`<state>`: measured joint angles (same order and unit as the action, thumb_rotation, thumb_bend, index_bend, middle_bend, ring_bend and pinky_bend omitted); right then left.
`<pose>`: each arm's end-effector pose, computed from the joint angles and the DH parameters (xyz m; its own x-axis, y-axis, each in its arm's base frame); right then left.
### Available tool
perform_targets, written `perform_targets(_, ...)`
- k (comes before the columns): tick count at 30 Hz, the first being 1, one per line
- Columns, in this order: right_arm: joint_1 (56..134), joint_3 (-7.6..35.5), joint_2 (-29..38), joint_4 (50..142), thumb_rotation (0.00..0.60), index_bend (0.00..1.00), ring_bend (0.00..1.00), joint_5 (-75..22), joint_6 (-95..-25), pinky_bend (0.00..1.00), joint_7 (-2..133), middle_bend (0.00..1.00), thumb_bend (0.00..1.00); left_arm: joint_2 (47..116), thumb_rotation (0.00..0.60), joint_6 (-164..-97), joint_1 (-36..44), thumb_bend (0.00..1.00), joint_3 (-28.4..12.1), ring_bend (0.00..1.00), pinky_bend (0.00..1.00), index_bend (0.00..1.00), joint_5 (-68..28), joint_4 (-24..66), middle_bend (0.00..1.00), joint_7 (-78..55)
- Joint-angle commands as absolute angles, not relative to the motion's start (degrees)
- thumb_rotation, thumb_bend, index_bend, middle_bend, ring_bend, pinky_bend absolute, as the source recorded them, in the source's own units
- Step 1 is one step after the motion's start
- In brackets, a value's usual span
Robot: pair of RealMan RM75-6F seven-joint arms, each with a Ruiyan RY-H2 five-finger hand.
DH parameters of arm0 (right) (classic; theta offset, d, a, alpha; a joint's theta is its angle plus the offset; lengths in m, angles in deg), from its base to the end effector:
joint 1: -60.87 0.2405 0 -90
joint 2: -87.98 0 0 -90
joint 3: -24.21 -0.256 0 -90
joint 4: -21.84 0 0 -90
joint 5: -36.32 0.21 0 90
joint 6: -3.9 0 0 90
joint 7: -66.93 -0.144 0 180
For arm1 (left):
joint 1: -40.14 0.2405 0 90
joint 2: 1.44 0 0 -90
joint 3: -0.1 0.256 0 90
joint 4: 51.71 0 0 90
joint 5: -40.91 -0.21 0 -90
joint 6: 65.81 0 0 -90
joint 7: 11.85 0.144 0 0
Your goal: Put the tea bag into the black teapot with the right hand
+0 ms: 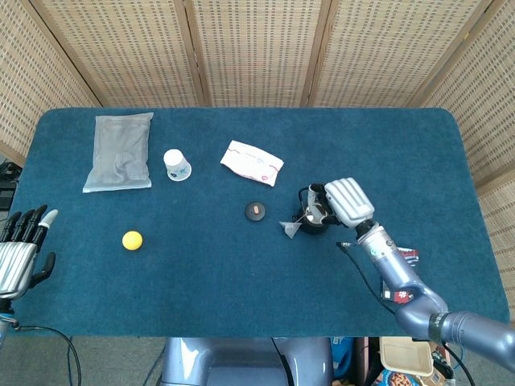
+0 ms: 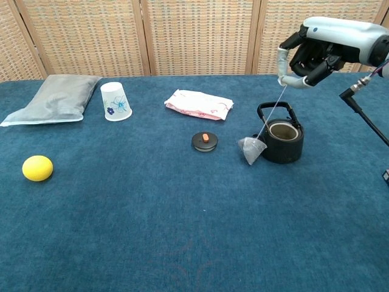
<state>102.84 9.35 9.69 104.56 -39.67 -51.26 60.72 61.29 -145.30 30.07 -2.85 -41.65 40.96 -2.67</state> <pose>-0.1481 -0.3810 0.0636 0.2382 -0.1783 0.9547 -0.9007 -0.4082 0.1485 -0.3072 0.2093 0.1573 0.5486 0.0536 0.8343 0.8360 -0.0423 -0.5470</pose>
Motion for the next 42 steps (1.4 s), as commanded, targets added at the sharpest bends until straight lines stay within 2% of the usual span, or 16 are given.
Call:
perform_targets(1, 103.1, 8.9, 10.3, 104.4, 0.600, 0.66, 0.92, -39.4, -50.9, 0.96, 59.9, 0.92, 0.60, 61.3, 0.600, -145.3, 30.1, 0.54, -2.8, 0.00, 0.00, 0.00, -41.6, 41.0, 0.00, -2.6)
perform_targets(26, 104.0, 6.8, 13.7, 103.3, 0.600, 0.67, 0.92, -36.7, -50.6, 0.96, 56.3, 0.92, 0.60, 61.6, 0.600, -144.5, 29.8, 0.54, -2.7, 0.00, 0.00, 0.00, -40.9, 41.2, 0.00, -2.0)
perform_targets(42, 103.8, 7.2, 14.7, 102.6, 0.600, 0.67, 0.92, -36.4, -50.4, 0.96, 55.9, 0.92, 0.60, 61.6, 0.600, -144.4, 29.6, 0.54, -2.9, 0.00, 0.00, 0.00, -40.8, 41.2, 0.00, -1.8)
